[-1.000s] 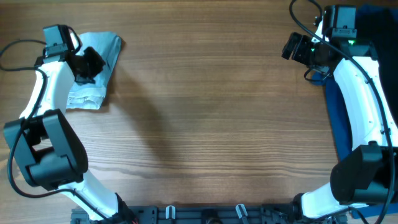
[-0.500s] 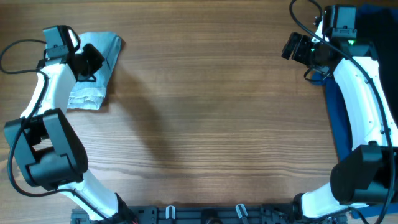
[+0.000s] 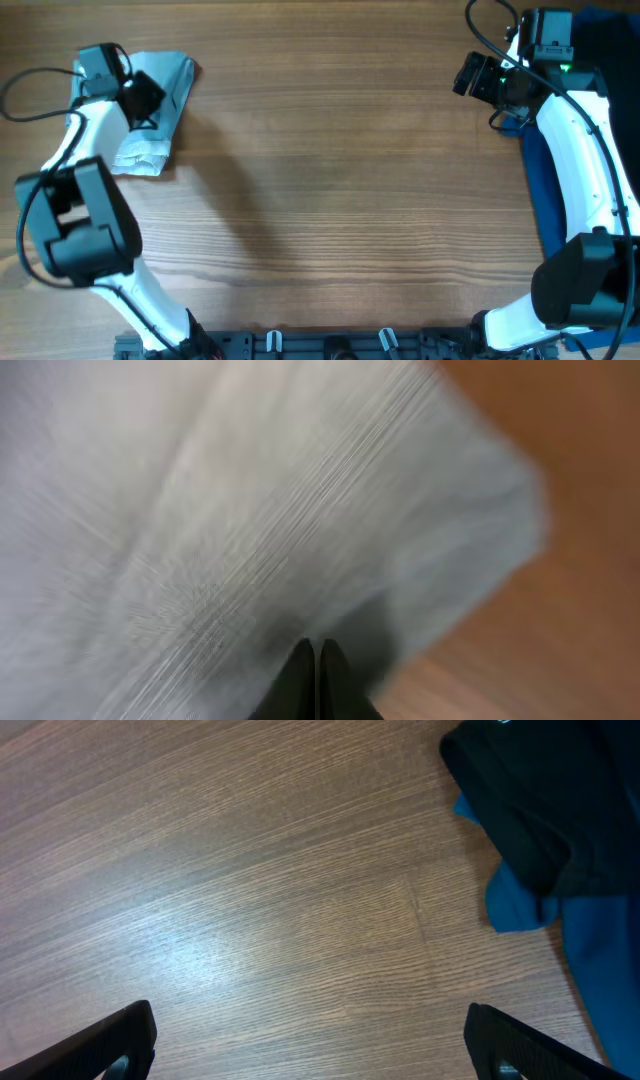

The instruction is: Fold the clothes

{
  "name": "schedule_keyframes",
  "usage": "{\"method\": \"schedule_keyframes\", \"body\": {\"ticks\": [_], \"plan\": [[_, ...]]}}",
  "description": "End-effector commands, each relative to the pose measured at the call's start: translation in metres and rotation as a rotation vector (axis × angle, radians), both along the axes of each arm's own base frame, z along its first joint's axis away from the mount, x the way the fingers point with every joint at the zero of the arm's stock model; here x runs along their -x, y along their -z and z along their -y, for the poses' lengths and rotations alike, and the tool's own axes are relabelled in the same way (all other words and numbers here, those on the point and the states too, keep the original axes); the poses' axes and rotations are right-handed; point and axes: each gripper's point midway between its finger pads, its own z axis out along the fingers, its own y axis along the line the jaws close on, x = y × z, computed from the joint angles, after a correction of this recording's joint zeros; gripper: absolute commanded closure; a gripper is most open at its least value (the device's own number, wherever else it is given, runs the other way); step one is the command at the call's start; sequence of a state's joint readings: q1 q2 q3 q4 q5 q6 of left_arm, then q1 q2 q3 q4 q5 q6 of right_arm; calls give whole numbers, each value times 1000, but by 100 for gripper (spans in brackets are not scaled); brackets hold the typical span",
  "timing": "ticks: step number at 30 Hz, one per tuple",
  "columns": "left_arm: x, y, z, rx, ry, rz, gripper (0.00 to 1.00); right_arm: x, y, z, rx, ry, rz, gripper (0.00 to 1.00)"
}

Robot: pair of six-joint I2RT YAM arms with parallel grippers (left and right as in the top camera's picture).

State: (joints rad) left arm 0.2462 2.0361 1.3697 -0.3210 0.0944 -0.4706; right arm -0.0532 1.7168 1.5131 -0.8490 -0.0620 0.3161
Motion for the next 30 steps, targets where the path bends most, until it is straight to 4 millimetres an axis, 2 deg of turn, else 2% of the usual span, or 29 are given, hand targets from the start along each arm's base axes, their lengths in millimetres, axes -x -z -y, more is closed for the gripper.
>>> {"method": "schedule_keyframes", "body": {"ticks": [1, 3, 7, 11, 14, 17, 20, 22, 23, 24, 25, 26, 30], "plan": [[4, 31, 21, 56, 36, -58, 96, 0, 0, 1, 16, 3, 0, 1], [3, 31, 29, 69, 58, -56, 96, 0, 0, 1, 16, 4, 0, 0], [-3, 17, 29, 58, 63, -14, 96, 0, 0, 1, 16, 4, 0, 1], [-7, -24, 30, 39, 71, 58, 96, 0, 0, 1, 16, 4, 0, 1], [-5, -64, 49, 26, 108, 115, 96, 0, 1, 1, 16, 4, 0, 0], [-3, -93, 78, 21, 165, 157, 93, 0, 0, 1, 16, 3, 0, 0], [-1, -95, 97, 25, 204, 153, 91, 0, 0, 1, 16, 4, 0, 1], [2, -92, 108, 30, 225, 135, 80, 0, 0, 1, 16, 4, 0, 1], [2, -91, 112, 30, 232, 132, 70, 0, 0, 1, 16, 4, 0, 1], [2, -91, 116, 31, 242, 132, 49, 0, 0, 1, 16, 4, 0, 1], [2, -91, 119, 31, 248, 132, 21, 0, 0, 1, 16, 4, 0, 0], [2, -91, 122, 32, 254, 132, 2, 0, 0, 1, 16, 3, 0, 0], [3, -91, 127, 33, 264, 132, 0, 0, 1, 1, 16, 4, 0, 0]]}}
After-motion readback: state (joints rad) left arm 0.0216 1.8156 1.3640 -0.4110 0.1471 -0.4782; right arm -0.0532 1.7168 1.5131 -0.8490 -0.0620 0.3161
